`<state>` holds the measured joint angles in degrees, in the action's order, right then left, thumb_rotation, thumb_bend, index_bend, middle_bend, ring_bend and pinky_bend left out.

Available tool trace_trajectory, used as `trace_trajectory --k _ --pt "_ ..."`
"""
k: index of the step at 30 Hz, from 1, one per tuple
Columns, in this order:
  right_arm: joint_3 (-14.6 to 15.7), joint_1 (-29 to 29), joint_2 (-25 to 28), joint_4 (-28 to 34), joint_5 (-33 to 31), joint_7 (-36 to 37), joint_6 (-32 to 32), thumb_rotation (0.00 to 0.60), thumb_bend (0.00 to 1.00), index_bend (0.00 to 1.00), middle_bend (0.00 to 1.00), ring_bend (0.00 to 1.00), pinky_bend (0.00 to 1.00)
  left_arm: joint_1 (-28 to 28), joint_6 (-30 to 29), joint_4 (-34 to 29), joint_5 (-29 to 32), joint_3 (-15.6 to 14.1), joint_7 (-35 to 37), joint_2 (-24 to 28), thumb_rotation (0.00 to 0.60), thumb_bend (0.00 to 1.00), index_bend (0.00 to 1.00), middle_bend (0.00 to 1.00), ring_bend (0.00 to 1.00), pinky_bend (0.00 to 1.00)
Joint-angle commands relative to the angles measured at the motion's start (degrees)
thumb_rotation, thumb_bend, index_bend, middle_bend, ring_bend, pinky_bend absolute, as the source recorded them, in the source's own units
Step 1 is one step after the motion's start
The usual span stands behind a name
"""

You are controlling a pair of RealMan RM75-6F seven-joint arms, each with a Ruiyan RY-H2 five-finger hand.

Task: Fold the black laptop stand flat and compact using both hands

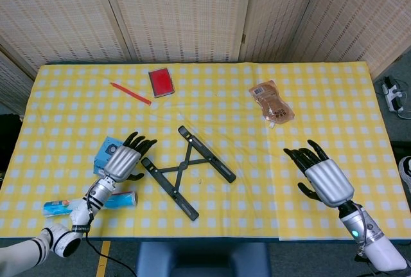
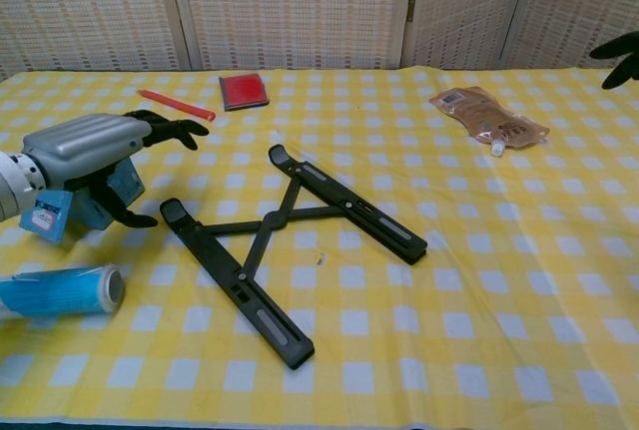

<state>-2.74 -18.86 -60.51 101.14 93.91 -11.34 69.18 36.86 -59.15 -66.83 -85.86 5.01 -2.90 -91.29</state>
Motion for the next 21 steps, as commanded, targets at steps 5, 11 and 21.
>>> trace_trajectory --k 5,11,21 --pt "-3.2 -6.4 -11.0 -5.5 -3.3 -10.6 -6.3 0.6 0.23 0.13 0.3 0.26 0.32 -0.2 -0.7 0.6 0.0 -1.0 -1.0 -1.1 0.6 0.2 0.1 0.19 0.11 0.0" --pt "-4.8 -10.0 -19.0 -11.4 -6.5 -16.8 -9.2 0.6 0.23 0.13 0.31 0.27 0.34 -0.6 -1.6 -0.7 0.0 -1.3 -0.7 -0.9 0.6 0.2 0.09 0.19 0.11 0.0" --pt "-4.8 -15.2 -30.9 -24.2 -6.9 -18.9 -11.5 0.6 0.23 0.14 0.33 0.27 0.35 -0.7 -1.4 -2.1 0.4 -1.8 -0.2 -1.1 0.6 0.2 0.09 0.18 0.11 0.0"
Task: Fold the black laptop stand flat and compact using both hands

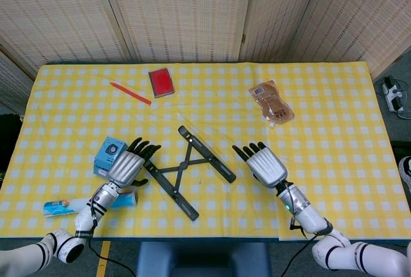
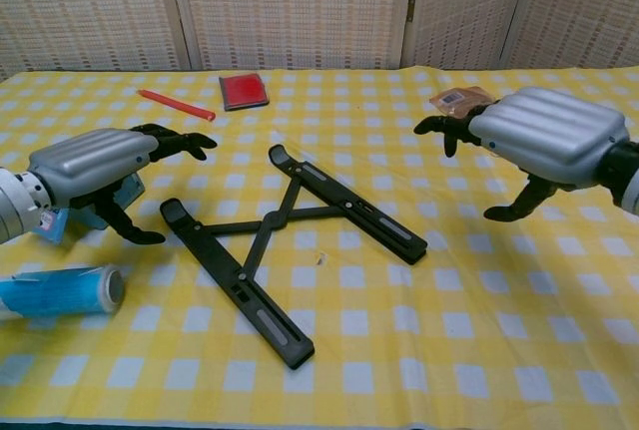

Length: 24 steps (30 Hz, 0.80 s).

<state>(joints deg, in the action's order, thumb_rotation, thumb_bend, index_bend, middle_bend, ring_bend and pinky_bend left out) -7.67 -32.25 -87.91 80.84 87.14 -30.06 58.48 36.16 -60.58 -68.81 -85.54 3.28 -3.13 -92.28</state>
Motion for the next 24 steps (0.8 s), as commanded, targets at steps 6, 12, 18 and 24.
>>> trace_trajectory --k 6,12,18,24 --pt "0.7 -3.5 -8.8 -10.7 0.8 2.7 -0.3 0.6 0.23 0.14 0.29 0.19 0.26 0.2 0.8 -0.2 0.7 -0.1 0.6 -1.0 0.6 0.2 0.08 0.18 0.1 0.0" --pt "1.2 -4.9 -12.2 -15.4 1.1 4.6 -0.2 0.6 0.23 0.14 0.25 0.15 0.21 0.4 1.9 0.8 1.5 -0.1 0.9 -2.2 0.6 0.2 0.08 0.18 0.1 0.0" --pt "1.6 -6.2 -15.0 -19.8 2.2 7.2 0.6 0.6 0.23 0.14 0.22 0.13 0.19 0.4 2.3 1.5 1.9 -0.1 1.8 -2.8 0.6 0.19 0.08 0.18 0.1 0.0" --pt "2.3 -7.3 -17.3 -23.6 3.1 8.7 1.3 0.6 0.23 0.14 0.21 0.11 0.19 0.5 2.7 2.3 2.1 -0.2 2.4 -3.2 0.6 0.19 0.08 0.18 0.1 0.0"
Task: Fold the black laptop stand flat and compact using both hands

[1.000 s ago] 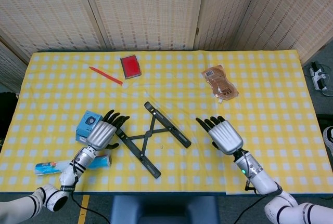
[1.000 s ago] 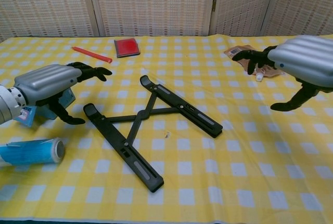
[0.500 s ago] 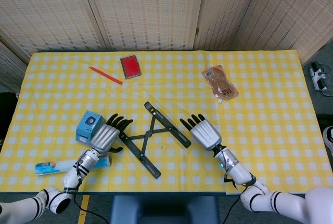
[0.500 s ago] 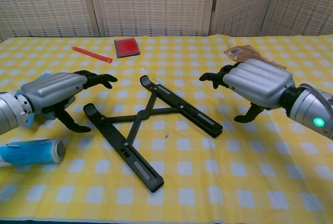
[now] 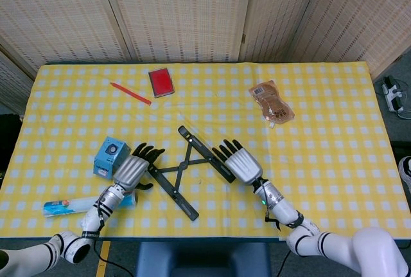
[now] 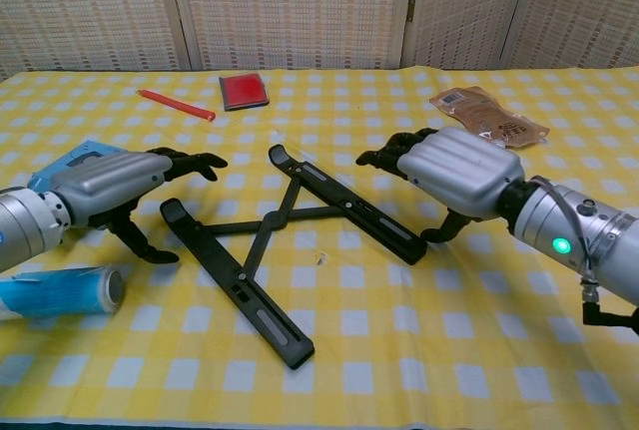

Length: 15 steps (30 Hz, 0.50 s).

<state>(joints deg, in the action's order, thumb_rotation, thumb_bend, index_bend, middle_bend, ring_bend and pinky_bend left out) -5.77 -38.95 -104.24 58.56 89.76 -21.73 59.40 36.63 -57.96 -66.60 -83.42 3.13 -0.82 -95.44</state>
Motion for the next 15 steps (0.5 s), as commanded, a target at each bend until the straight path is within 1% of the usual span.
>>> trace_trajectory --k 1,7,15 --pt "0.5 -0.7 -1.2 -1.7 0.7 0.5 0.4 0.6 0.23 0.14 0.21 0.11 0.19 0.0 0.1 0.2 0.0 -0.1 0.2 -0.1 0.6 0.19 0.08 0.18 0.1 0.0" --pt "1.7 -1.0 -2.1 -2.9 1.7 1.8 1.2 0.6 0.23 0.14 0.2 0.11 0.19 0.0 0.4 0.8 0.2 -0.2 0.7 -0.4 0.6 0.19 0.08 0.18 0.1 0.0" --pt "3.6 -1.0 -2.4 -1.6 3.4 3.8 2.4 0.6 0.23 0.14 0.2 0.11 0.19 0.1 0.4 1.0 -0.1 -0.4 1.4 -0.6 0.6 0.19 0.08 0.18 0.1 0.0"
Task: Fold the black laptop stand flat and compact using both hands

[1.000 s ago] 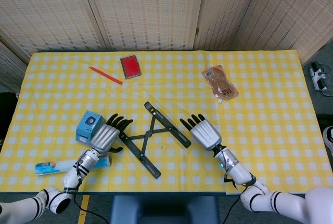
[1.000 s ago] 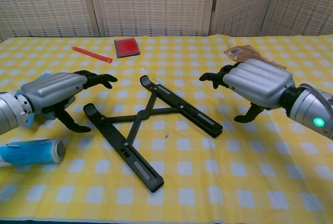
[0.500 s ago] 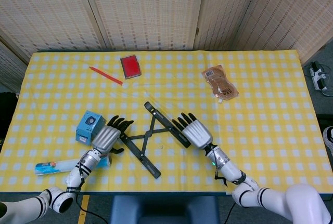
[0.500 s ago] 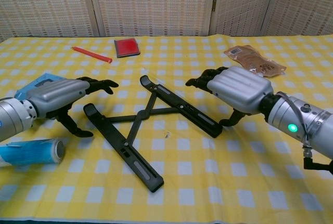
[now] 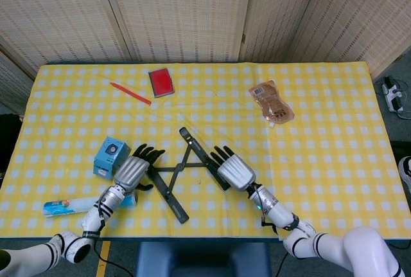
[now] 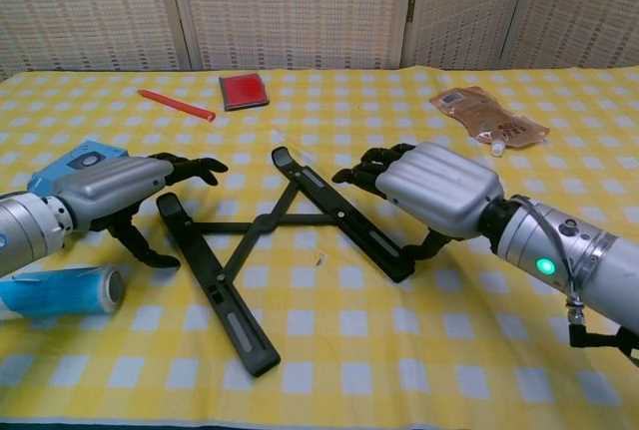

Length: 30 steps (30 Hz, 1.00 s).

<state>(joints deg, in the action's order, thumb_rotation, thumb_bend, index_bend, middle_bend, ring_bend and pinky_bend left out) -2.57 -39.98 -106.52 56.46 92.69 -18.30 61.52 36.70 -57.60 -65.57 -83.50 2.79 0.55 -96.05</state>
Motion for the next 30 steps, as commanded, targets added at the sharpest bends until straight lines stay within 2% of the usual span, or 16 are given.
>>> trace_trajectory --k 1,9,17,24,30 --pt "0.7 0.0 -0.2 0.8 0.7 0.5 0.5 0.6 0.23 0.14 0.2 0.11 0.19 0.0 0.0 0.0 -0.1 -0.1 0.0 0.0 0.6 0.19 0.08 0.18 0.1 0.0" --pt "2.7 0.2 0.7 5.8 3.9 -0.1 3.3 0.6 0.23 0.14 0.2 0.1 0.19 -0.1 -0.5 -0.5 -0.5 -0.2 -0.1 0.6 0.6 0.19 0.08 0.18 0.1 0.0" --pt "2.3 0.8 7.3 14.8 5.8 -2.7 6.9 0.6 0.23 0.12 0.2 0.1 0.19 -0.5 -1.8 -1.6 -1.3 -0.6 -1.1 2.6 0.6 0.19 0.08 0.18 0.1 0.0" --pt "1.7 0.7 13.2 22.3 5.3 -7.2 5.4 0.6 0.23 0.07 0.18 0.1 0.18 -1.0 -2.5 -1.9 -1.2 -0.6 -2.2 3.9 0.6 0.19 0.08 0.18 0.1 0.0" --pt "1.1 0.1 13.4 22.6 4.5 -10.2 3.2 0.6 0.23 0.05 0.16 0.09 0.17 -0.4 -2.1 0.4 -0.9 -0.1 -5.4 3.5 0.6 0.19 0.07 0.18 0.1 0.0"
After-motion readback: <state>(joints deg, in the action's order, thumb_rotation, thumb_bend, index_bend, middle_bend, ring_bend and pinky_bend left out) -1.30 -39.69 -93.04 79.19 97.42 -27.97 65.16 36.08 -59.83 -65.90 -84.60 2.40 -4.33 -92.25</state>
